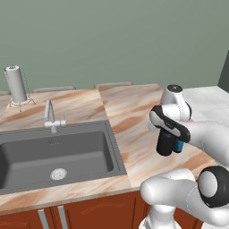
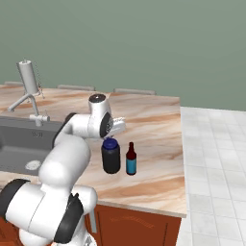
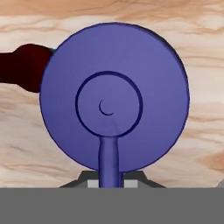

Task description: Pick the water bottle, water bottle, beer from the counter and place them in the open cabinet.

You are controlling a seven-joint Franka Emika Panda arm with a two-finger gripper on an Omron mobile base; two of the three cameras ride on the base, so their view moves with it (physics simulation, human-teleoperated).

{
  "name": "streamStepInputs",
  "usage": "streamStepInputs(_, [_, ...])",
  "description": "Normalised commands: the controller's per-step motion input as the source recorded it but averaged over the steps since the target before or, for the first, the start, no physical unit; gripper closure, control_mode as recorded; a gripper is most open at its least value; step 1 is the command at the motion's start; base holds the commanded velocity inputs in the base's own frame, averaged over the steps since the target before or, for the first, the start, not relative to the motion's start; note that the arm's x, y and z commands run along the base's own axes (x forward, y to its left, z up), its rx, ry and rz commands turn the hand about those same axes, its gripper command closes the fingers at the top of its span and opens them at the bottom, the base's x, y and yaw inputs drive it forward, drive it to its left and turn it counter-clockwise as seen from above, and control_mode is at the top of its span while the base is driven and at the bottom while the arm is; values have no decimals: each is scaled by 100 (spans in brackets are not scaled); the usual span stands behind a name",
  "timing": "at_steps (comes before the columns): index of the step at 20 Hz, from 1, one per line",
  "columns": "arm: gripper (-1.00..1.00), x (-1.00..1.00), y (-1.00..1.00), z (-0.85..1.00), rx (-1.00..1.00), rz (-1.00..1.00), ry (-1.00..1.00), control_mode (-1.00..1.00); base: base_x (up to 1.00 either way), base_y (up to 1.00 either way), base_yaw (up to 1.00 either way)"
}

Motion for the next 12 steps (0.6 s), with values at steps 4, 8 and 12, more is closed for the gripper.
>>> streamStepInputs(4, [100,-49,0,97,0,6,-14,-100,0,0,0])
streamStepInputs(8, [100,-73,0,99,0,6,-20,-100,0,0,0])
streamStepInputs(12, [100,-89,1,88,0,9,-29,-100,0,0,0])
